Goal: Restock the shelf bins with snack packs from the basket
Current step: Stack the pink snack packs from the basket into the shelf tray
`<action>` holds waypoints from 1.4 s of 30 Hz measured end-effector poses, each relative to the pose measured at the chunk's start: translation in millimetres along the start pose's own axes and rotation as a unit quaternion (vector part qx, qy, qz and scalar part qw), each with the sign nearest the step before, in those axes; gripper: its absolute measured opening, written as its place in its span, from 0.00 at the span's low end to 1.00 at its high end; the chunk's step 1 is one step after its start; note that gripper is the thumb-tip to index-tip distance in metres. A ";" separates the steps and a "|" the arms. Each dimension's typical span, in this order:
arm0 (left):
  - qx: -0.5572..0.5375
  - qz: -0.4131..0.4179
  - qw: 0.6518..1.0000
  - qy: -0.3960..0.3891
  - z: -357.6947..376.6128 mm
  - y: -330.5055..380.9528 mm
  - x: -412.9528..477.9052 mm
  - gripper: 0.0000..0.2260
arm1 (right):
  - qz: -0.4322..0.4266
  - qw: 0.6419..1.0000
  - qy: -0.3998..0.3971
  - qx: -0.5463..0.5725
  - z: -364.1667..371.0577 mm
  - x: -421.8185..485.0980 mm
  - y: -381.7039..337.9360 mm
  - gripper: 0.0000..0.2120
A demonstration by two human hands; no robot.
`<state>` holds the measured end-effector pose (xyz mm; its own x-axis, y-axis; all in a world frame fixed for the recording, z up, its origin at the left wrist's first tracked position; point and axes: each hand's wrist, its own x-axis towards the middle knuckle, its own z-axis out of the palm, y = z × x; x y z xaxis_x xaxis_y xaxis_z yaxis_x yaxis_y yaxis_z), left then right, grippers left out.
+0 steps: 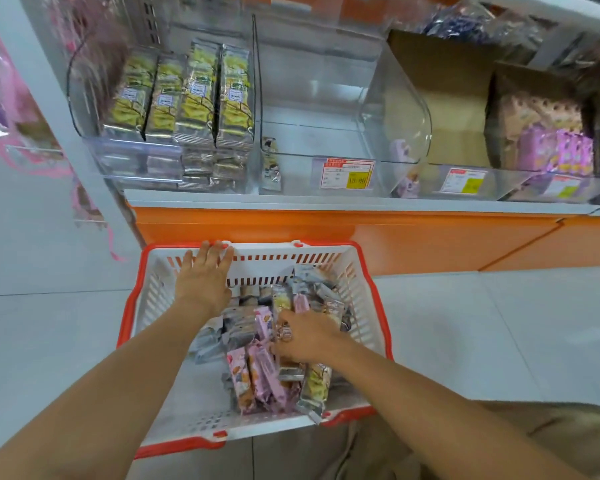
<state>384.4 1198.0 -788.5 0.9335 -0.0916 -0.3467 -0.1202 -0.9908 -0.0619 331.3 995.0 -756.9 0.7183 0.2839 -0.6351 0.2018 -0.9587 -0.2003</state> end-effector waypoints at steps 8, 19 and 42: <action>-0.011 0.010 1.000 0.016 2.4 -8.1 2.1 0.35 | -0.009 0.994 0.022 0.109 -11.7 -3.0 2.1 0.26; -0.126 -0.030 0.952 0.276 -46.8 -40.8 -48.6 0.27 | -0.141 0.956 0.127 0.224 -65.2 -44.4 -1.8 0.20; -0.079 -0.083 0.941 0.320 -115.2 -111.8 -79.7 0.35 | -0.210 0.867 0.405 0.201 -239.1 -58.7 -128.1 0.13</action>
<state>362.4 1304.7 -646.1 0.9534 0.0748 0.2922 0.0500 -0.9946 0.0913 422.4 1097.3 -515.6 0.9026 0.3466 0.2555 0.4270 -0.6449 -0.6339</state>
